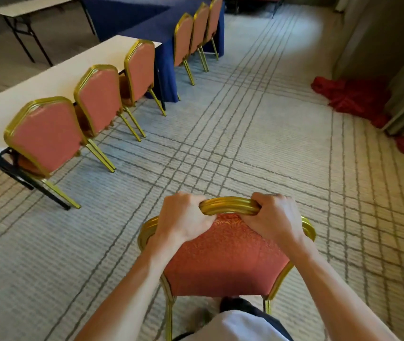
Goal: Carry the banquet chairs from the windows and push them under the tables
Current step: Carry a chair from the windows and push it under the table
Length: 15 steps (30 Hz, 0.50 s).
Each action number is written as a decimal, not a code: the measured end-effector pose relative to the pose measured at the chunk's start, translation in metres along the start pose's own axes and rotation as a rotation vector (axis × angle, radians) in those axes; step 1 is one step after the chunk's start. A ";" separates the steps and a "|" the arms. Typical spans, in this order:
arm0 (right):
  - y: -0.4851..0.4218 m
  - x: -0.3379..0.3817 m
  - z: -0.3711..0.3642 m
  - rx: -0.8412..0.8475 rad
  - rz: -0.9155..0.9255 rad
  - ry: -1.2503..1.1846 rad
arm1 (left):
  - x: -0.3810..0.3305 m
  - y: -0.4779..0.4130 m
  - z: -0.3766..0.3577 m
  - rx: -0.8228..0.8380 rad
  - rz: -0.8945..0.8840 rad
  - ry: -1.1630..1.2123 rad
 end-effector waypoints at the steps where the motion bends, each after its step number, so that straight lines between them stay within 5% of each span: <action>1: -0.016 -0.006 -0.004 0.003 -0.014 0.006 | 0.004 -0.018 -0.005 -0.008 -0.010 -0.002; 15: -0.263 -0.140 -0.079 -0.053 -0.008 -0.008 | 0.039 -0.293 -0.107 -0.039 -0.060 -0.095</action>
Point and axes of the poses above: each hand's wrist, its own y-axis away from the middle knuckle, its own z-axis out of the back of the hand, x = y × z, the point moved 4 cm from there along -y, towards the middle knuckle, and after that the axes turned 6 degrees about z, right-handed, at the moved point
